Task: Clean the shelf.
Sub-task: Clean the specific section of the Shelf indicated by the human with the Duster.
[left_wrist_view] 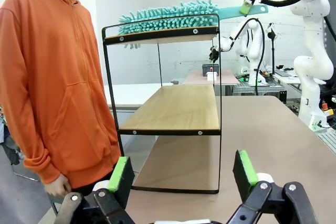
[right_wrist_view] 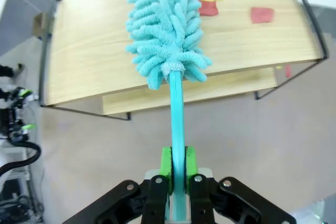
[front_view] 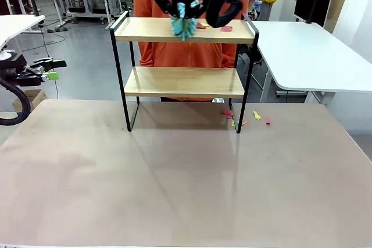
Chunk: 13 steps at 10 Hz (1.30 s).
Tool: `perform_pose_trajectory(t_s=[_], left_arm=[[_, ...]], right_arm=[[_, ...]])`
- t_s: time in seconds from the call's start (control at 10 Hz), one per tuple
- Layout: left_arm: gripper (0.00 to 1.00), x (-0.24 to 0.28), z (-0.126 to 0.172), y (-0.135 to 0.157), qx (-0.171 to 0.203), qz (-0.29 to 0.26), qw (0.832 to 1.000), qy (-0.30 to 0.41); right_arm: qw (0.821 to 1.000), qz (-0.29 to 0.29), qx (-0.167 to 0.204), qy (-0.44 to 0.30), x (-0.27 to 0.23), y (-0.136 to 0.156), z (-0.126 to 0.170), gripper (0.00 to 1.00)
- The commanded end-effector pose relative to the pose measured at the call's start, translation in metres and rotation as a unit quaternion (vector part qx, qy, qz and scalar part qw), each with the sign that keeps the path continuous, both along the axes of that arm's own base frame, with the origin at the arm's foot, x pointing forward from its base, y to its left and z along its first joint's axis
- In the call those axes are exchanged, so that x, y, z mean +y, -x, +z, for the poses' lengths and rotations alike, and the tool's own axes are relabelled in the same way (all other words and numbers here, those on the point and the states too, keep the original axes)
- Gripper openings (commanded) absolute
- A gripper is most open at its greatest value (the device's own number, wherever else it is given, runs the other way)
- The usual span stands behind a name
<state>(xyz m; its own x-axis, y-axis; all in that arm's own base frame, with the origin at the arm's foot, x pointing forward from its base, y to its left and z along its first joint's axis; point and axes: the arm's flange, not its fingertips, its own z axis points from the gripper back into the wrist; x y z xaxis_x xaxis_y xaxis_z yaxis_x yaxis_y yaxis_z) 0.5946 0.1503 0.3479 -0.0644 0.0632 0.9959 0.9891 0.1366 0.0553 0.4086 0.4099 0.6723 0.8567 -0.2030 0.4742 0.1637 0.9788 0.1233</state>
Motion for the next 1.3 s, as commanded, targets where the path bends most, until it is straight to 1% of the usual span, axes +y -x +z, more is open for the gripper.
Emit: perform_pose_trajectory(t_s=[0.0, 0.3, 0.5, 0.6, 0.7, 0.8, 0.9, 1.0, 1.2], left_arm=[[1.0, -0.001, 0.004, 0.003, -0.001, -0.002, 1.0, -0.001], [1.0, -0.001, 0.004, 0.003, -0.001, -0.002, 1.0, -0.001], [1.0, -0.001, 0.004, 0.003, -0.001, -0.002, 1.0, -0.001], [1.0, -0.001, 0.004, 0.003, -0.001, -0.002, 1.0, -0.001], [1.0, -0.001, 0.004, 0.003, -0.001, -0.002, 1.0, -0.001], [1.0, -0.001, 0.004, 0.003, -0.001, -0.002, 1.0, -0.001], [1.0, -0.001, 0.004, 0.003, -0.001, -0.002, 1.0, -0.001], [1.0, -0.001, 0.004, 0.003, -0.001, -0.002, 1.0, -0.001], [1.0, -0.001, 0.004, 0.003, -0.001, -0.002, 1.0, -0.001]], right_arm=[[1.0, -0.002, 0.021, 0.011, -0.037, 0.002, -0.007, 0.13], [0.998, -0.018, 0.041, 0.034, -0.086, -0.004, -0.014, 0.13], [0.997, -0.042, 0.045, 0.048, -0.117, -0.004, -0.015, 0.13], [0.996, -0.062, 0.037, 0.061, -0.132, -0.001, -0.01, 0.13], [0.995, -0.076, 0.02, 0.063, -0.141, 0.004, -0.004, 0.13], [0.996, -0.063, -0.001, 0.055, -0.144, 0.011, 0.003, 0.13], [0.999, -0.028, -0.023, 0.012, -0.138, 0.019, 0.011, 0.13], [0.996, -0.07, 0.018, 0.053, -0.131, -0.001, 0.003, 0.13], [0.996, -0.07, 0.018, 0.053, -0.131, -0.001, 0.003, 0.13]])
